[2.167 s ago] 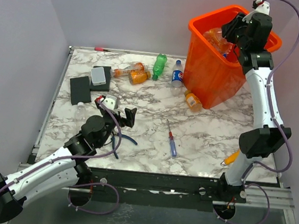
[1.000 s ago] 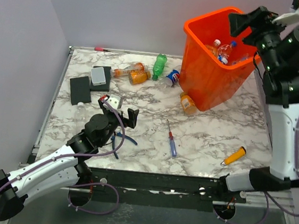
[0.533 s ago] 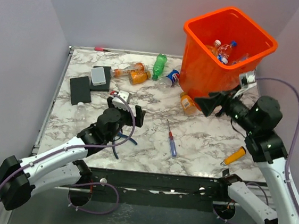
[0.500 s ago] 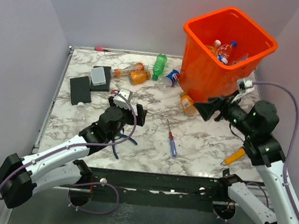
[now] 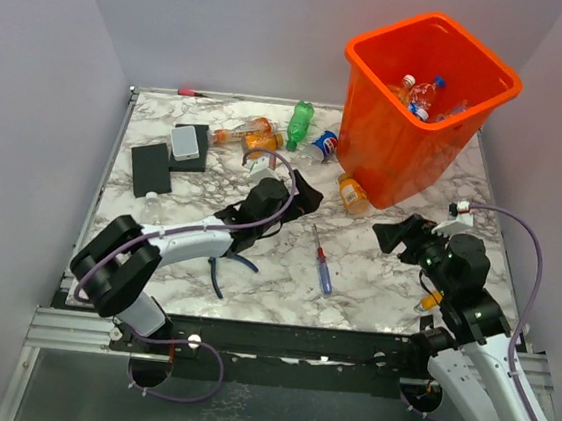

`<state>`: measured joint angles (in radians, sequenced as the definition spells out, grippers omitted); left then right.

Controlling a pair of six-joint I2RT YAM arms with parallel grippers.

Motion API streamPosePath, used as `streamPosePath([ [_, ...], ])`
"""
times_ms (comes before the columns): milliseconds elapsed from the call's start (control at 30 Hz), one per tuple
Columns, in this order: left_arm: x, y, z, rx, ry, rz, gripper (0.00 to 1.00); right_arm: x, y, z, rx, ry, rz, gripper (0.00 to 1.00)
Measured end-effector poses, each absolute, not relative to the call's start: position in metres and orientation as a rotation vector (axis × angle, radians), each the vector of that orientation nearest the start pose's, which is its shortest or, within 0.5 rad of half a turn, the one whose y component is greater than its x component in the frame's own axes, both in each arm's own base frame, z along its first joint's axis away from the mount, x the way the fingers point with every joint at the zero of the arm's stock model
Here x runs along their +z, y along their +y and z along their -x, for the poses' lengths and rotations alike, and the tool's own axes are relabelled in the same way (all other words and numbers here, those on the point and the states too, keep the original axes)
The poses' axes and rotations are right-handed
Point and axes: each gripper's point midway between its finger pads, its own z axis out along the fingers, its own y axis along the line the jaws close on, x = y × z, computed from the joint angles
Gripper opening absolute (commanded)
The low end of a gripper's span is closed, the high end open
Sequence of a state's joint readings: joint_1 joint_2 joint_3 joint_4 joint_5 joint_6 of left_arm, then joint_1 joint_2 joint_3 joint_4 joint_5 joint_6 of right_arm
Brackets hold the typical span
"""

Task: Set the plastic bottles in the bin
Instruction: Pick up the plastic bottle at the center of the board.

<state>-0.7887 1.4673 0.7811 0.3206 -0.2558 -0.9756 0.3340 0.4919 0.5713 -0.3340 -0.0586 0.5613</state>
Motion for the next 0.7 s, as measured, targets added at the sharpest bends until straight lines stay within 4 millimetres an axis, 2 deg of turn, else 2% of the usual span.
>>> streamPosePath([
  [133,0.146,-0.343,-0.333,-0.99,2.03,0.431,0.99,0.199,0.105,-0.237,0.625,1.911,-0.266,0.84],
  [233,0.143,-0.368,-0.339,-1.041,2.036,0.463,0.99,0.192,0.1,-0.236,0.609,1.911,-0.305,0.84],
  [367,0.128,-0.391,-0.35,-1.055,2.052,0.484,0.97,0.196,0.096,-0.236,0.6,1.886,-0.328,0.84],
  [533,0.101,-0.416,-0.37,-1.061,2.082,0.499,0.94,0.197,0.093,-0.235,0.588,1.876,-0.337,0.84],
  [700,0.079,-0.433,-0.381,-1.077,2.113,0.529,0.94,0.198,0.09,-0.232,0.586,1.87,-0.34,0.84],
])
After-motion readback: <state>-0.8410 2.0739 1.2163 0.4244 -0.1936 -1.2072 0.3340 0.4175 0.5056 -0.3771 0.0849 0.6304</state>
